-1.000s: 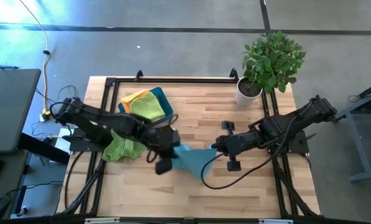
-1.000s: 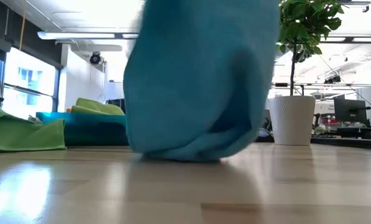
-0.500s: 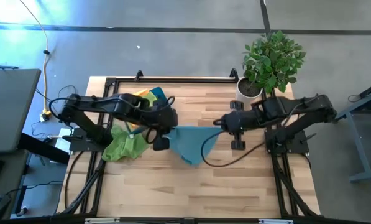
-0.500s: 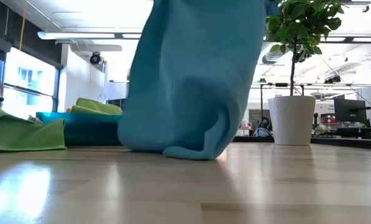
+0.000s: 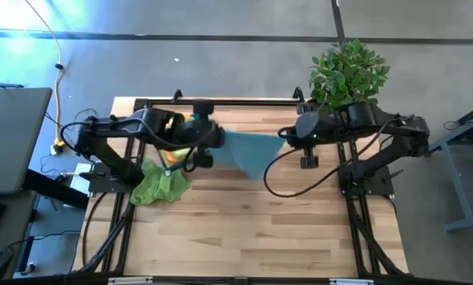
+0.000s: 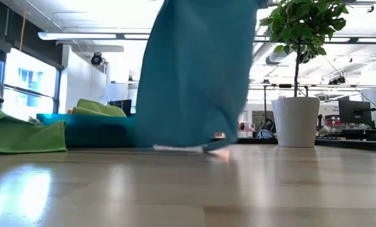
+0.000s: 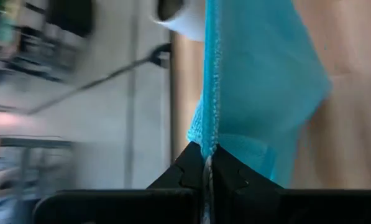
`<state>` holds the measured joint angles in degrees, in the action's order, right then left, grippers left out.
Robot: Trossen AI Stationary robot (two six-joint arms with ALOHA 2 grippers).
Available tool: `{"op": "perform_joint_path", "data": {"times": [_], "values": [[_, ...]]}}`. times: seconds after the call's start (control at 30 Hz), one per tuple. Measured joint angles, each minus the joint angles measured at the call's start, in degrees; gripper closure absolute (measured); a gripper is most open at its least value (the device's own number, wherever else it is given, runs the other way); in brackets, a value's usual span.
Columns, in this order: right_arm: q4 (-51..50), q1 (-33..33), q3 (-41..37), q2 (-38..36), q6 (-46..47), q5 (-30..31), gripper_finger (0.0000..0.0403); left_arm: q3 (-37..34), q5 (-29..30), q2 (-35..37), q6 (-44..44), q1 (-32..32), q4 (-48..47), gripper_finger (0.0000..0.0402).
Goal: Fold microfiber towels
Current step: Fold the blue microfiber cloth
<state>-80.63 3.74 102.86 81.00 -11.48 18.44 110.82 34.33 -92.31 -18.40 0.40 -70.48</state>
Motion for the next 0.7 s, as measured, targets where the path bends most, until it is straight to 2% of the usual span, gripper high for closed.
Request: {"op": "perform_joint_path", "data": {"times": [0.07,0.2,0.27,0.37,0.4,0.43,0.47,0.53,0.57,0.6,0.63,0.7], "values": [[-0.26,-0.3,-0.44,0.09,-2.54,4.21,0.0402,1.0,1.74,0.02,-2.13,0.26,0.09,0.0401],[-0.95,-0.32,-0.5,0.31,-5.33,13.61,0.0402,1.78,0.22,-0.04,-4.21,0.32,0.15,0.0401],[-1.42,-0.36,-0.5,0.43,-4.0,10.33,0.0402,1.82,-3.96,-0.04,-3.77,-0.15,-0.08,0.0401],[-2.21,-0.37,-0.5,0.34,-2.12,-5.62,0.0402,1.82,-12.73,-0.02,-2.18,-1.12,-0.25,0.0401],[-2.28,-0.33,-0.5,0.35,-3.19,-8.6,0.0402,1.82,-13.87,0.0,-2.76,-1.38,-0.3,0.0401],[-2.36,-0.27,-0.5,0.37,-4.87,-8.93,0.0402,1.82,-13.37,0.0,-3.79,-1.46,-0.26,0.0401],[-2.35,-0.24,-0.5,0.36,-5.94,-6.44,0.0402,1.82,-10.62,0.0,-4.83,-1.46,-0.16,0.0401],[-1.74,-0.36,-0.5,0.37,-4.24,3.08,0.0402,1.82,-0.93,0.0,-5.1,-1.23,0.01,0.0401],[-1.14,-0.41,-0.5,0.37,-1.56,5.68,0.0402,1.82,2.27,0.0,-4.46,-1.07,0.07,0.0401],[-1.16,-0.47,-0.5,0.37,0.44,4.91,0.0402,1.82,2.61,0.0,-3.81,-0.98,0.22,0.0401],[-1.57,-0.47,-0.5,0.37,1.02,1.39,0.0402,1.82,-0.02,0.0,-3.33,-0.98,0.11,0.0401],[-2.69,-0.31,-0.51,0.33,-0.94,-8.24,0.0402,1.82,-11.9,0.04,-3.43,-1.2,-0.15,0.0401]]}}
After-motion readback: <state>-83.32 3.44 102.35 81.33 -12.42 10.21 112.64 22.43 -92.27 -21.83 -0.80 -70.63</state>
